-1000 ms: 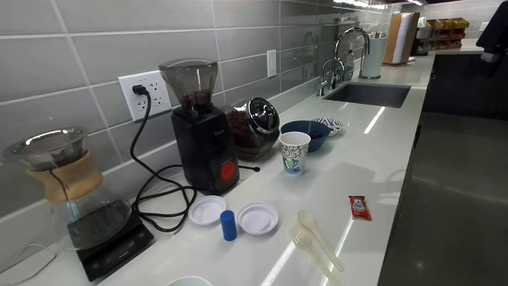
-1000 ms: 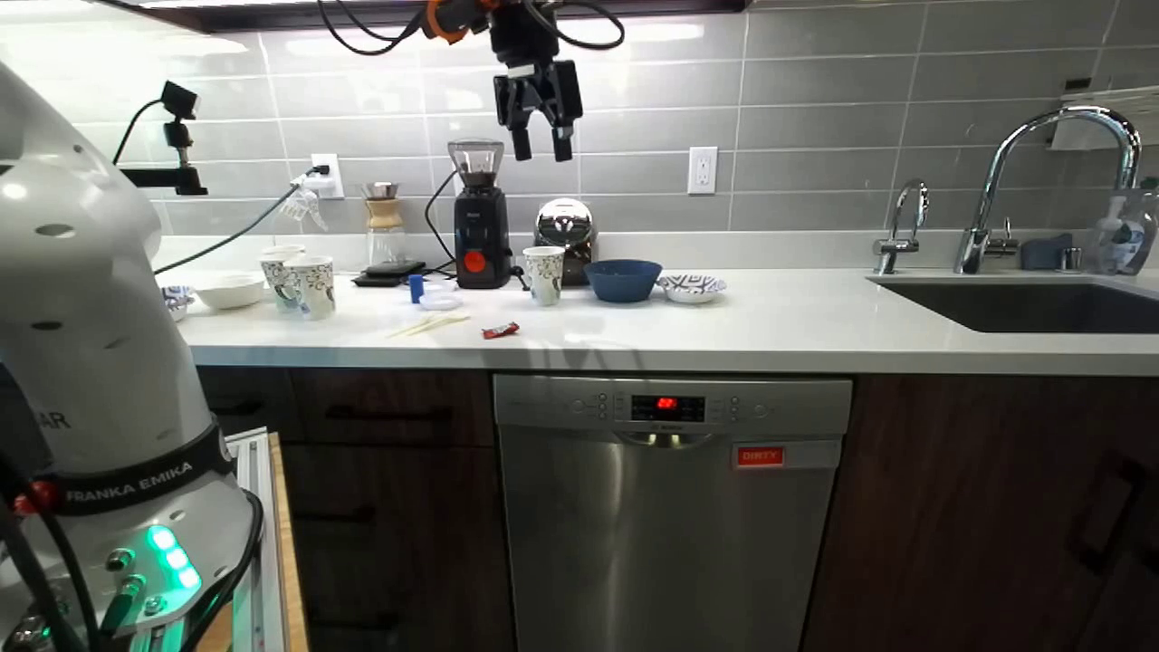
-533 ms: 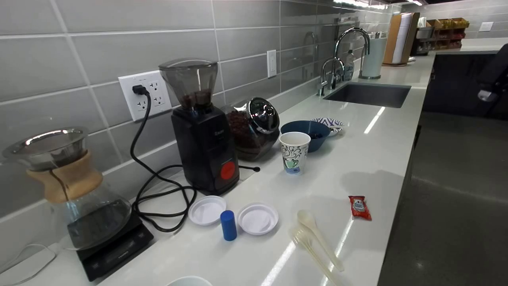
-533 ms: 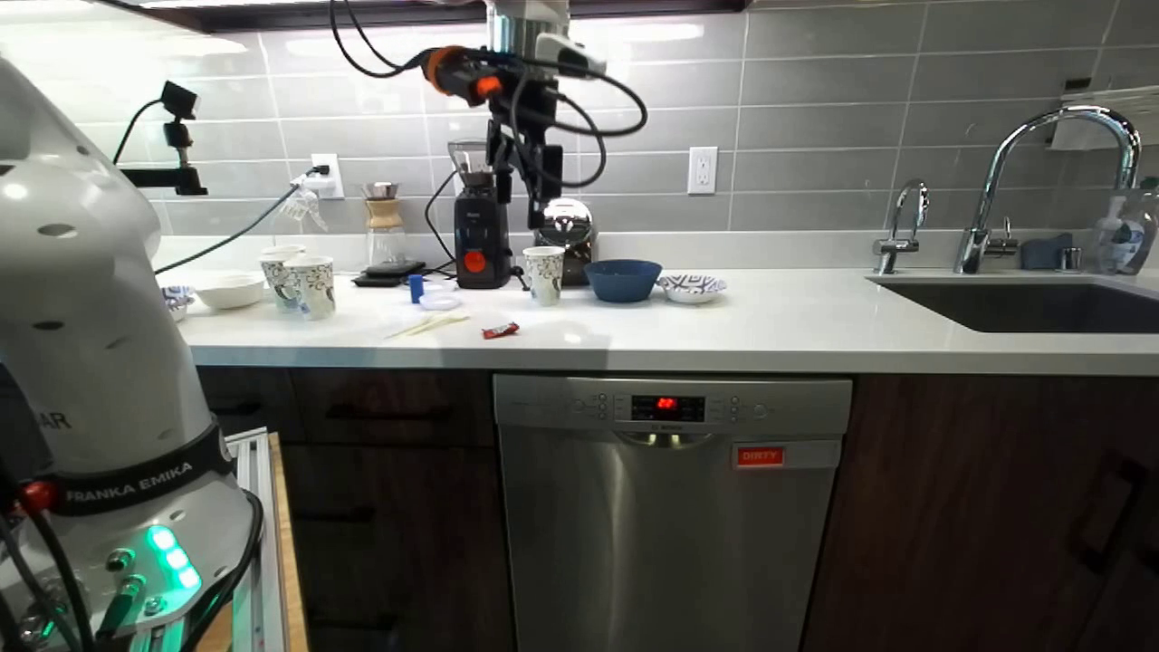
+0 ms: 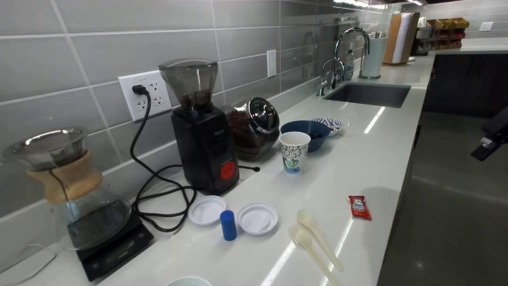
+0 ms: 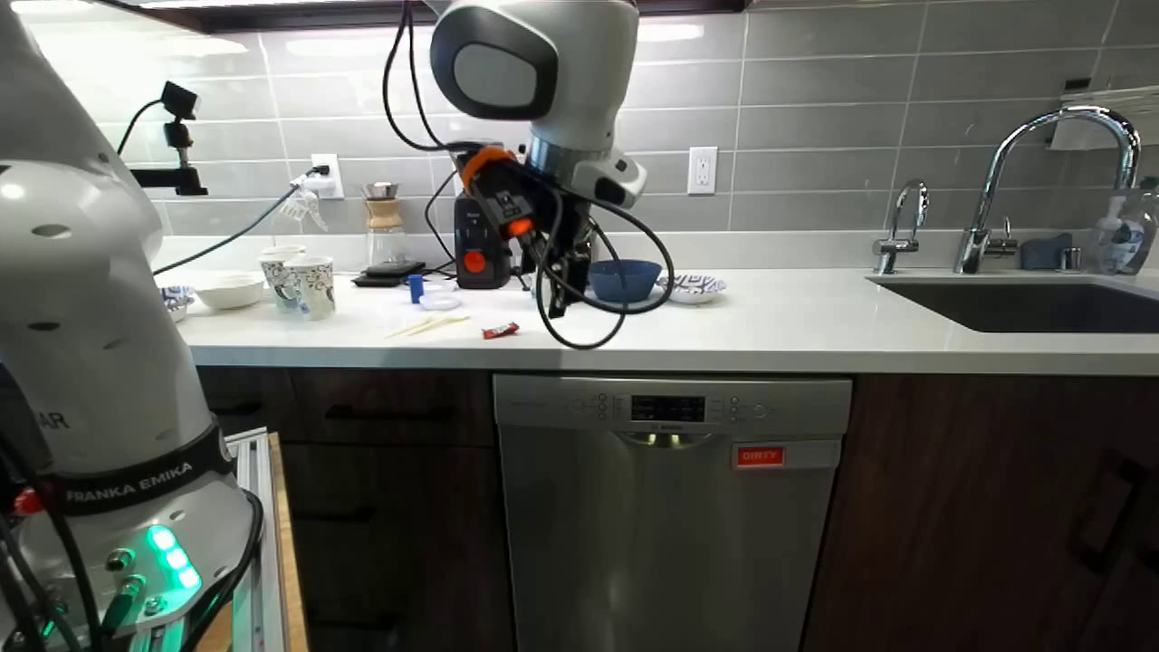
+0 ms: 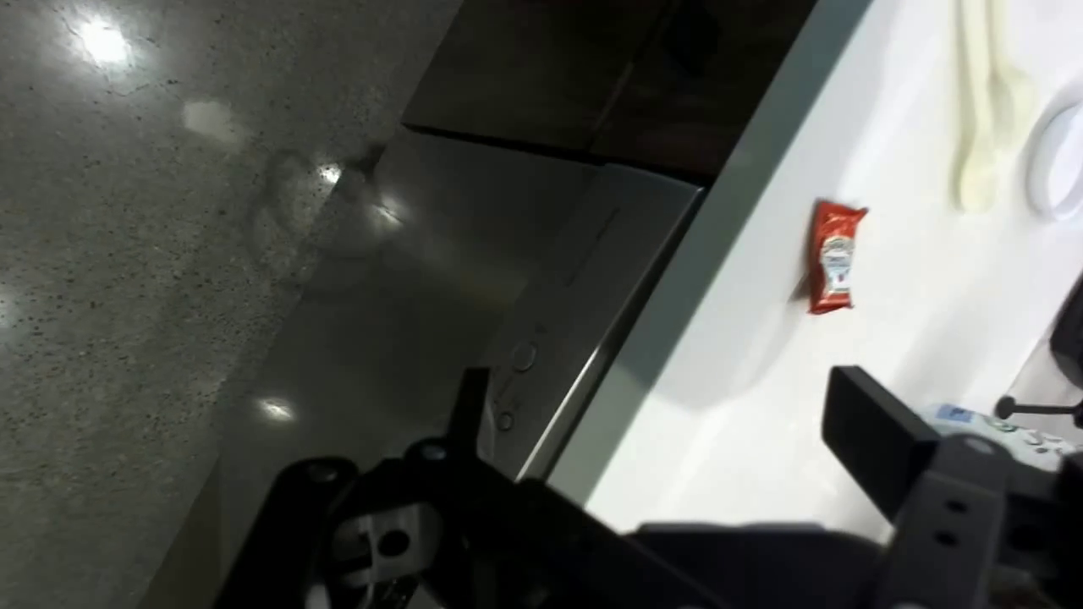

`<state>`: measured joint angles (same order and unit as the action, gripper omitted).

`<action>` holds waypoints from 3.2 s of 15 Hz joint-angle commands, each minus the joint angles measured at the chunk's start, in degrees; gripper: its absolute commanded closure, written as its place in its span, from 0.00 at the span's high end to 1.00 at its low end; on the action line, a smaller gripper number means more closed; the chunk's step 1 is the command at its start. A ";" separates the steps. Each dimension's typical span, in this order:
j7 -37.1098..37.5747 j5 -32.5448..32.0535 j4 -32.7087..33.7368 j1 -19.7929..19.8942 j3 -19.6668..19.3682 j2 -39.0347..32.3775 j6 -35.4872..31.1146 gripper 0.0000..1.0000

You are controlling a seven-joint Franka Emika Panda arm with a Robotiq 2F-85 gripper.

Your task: Press the power button on the dish washing machine

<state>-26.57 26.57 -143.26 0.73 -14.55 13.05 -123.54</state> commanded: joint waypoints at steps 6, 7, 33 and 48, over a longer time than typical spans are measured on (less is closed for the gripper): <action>-4.00 1.06 -0.35 3.87 1.53 -10.22 -9.16 1.00; -4.07 1.02 -0.20 4.09 1.72 -11.22 -9.38 1.00; -24.31 28.54 28.50 17.85 8.96 -49.01 10.26 0.00; -23.86 36.34 35.38 17.09 10.83 -56.48 9.15 0.00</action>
<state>-50.80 60.89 -109.87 17.53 -4.25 -41.74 -114.85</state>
